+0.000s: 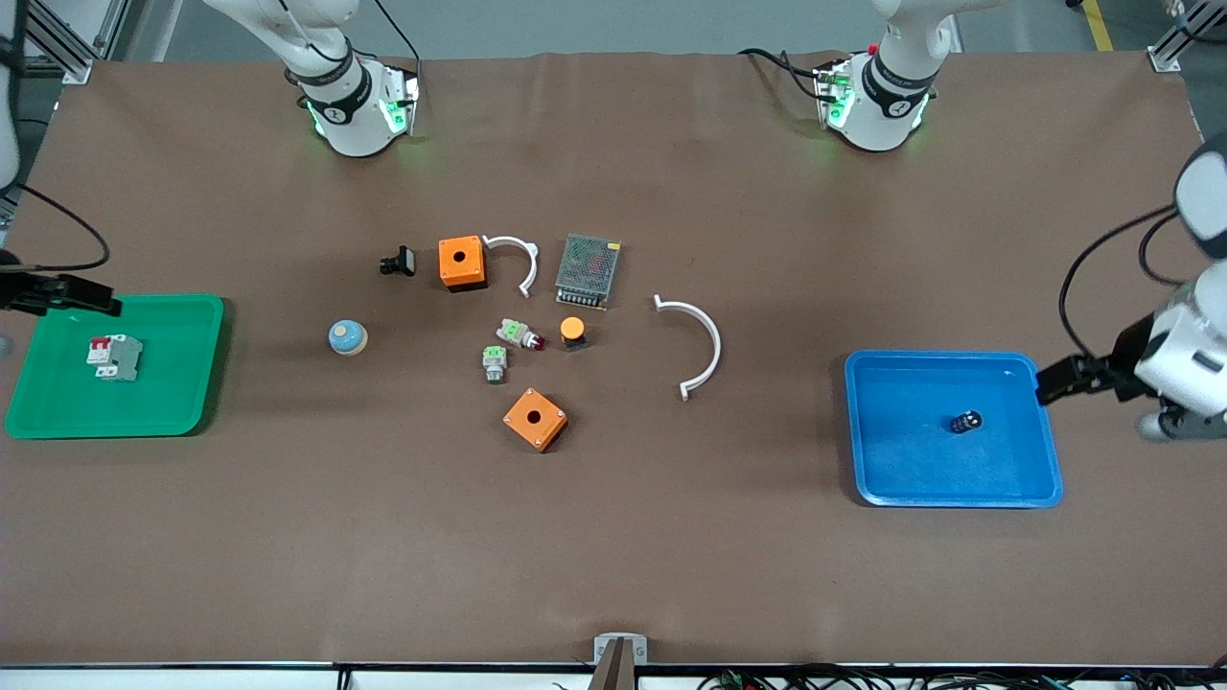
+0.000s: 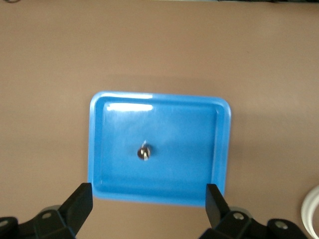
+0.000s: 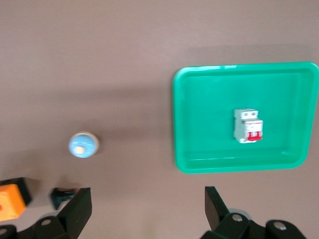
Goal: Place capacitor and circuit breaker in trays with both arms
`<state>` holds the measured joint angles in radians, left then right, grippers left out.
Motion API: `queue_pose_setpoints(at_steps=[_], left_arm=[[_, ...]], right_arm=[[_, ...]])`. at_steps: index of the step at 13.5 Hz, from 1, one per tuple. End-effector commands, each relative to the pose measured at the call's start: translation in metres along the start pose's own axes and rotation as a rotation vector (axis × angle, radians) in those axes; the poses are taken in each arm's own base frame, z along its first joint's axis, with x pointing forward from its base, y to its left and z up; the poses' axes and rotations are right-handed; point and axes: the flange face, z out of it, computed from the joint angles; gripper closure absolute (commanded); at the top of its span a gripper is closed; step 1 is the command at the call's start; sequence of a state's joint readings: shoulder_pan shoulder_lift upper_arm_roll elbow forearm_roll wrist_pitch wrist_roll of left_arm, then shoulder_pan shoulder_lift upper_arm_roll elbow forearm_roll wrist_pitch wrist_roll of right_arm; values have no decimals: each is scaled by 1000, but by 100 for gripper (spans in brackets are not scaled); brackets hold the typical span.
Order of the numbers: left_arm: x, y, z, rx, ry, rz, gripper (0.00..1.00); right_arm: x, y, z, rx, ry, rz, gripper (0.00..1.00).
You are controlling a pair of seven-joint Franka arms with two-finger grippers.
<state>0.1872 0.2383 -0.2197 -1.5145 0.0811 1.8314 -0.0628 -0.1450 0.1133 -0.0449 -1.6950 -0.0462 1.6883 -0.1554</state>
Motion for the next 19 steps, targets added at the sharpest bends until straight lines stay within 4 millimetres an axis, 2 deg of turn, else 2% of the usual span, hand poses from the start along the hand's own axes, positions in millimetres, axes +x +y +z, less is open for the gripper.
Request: queue_pose_setpoints(at_steps=[1,2,4,5,6,8,11,17,19], left_arm=[[-34,11,-50,17,-24,20,0],[-44,10,-63,11,-41,19,0],[-69,21,-92,5,-43,29,0],[-93,32,-97,16,-104,42,0],[-103,38,-105,18,-115,51,0],[-106,22,-107,2,-125,31,0],[-113,14,-116,-31,-125,8,0],[-113,23,-118,-39,-135,8,0],[-108,33,-116,-30,-134,25,0]], right_arm=[[-11,-42,-15,24,19,22,0],[-13,-56,-21,51,32,15,0],[-15,-70,-32,87,52,15,0],[-20,-80,-40,86,65,12,0],[-25,-88,-50,86,79,21,0],[-32,-101,-61,85,85,26,0],[-38,-95,-87,85,98,32,0],[-42,-86,-96,80,110,38,0],[-40,-84,-117,74,153,47,0]])
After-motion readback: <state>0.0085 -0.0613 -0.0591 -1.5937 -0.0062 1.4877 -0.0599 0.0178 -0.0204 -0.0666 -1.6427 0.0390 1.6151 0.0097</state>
